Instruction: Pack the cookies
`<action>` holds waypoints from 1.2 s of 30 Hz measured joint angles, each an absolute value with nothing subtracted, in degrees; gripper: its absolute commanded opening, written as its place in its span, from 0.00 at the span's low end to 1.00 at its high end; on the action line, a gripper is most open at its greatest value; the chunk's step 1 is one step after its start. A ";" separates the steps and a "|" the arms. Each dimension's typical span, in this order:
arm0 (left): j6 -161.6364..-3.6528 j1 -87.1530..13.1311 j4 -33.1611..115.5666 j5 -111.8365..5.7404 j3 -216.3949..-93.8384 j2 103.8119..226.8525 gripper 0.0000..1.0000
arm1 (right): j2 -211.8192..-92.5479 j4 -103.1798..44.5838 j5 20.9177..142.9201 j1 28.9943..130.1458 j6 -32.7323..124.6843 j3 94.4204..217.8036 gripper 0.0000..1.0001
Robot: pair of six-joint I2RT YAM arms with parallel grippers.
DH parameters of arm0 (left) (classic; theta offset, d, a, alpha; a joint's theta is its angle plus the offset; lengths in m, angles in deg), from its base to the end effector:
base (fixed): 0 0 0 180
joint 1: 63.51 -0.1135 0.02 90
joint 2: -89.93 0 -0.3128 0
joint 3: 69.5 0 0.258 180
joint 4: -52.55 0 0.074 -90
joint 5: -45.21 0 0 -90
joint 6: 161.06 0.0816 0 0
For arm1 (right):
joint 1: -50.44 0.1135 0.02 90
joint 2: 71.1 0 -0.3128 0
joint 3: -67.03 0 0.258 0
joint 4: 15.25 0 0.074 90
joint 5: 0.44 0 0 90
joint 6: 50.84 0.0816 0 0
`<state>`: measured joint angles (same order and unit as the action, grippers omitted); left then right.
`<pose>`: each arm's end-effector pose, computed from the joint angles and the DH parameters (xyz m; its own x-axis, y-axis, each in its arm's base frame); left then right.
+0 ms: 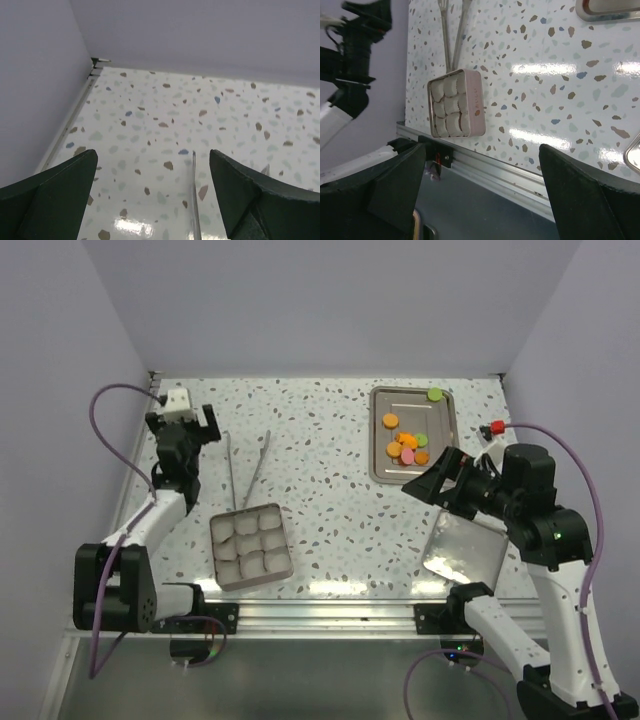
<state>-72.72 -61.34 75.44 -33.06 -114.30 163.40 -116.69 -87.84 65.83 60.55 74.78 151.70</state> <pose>0.3109 0.0048 0.2741 -0.0958 -0.0248 -0.9951 -0.1679 0.9858 -0.0084 0.1177 0.0543 0.4175 -0.7278 0.4118 -0.5484 -0.0826 0.7412 0.6662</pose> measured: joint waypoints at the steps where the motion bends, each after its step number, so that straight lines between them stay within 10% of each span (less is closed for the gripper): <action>1: -74.05 -61.36 70.69 -31.36 -119.77 163.46 1.00 | -116.55 -87.84 65.77 60.55 74.93 151.24 0.99; 16: -87.01 -63.30 18.35 -31.97 -144.14 178.48 0.93 | -112.27 -86.00 64.26 60.55 78.54 144.88 0.99; 31: -86.97 -61.58 14.24 -40.95 -146.54 186.94 0.85 | -111.46 -85.65 64.33 60.55 79.70 143.02 0.99; 36: -87.67 -60.46 14.21 -41.52 -149.99 192.47 0.65 | -111.64 -85.74 64.61 60.55 79.67 143.04 0.99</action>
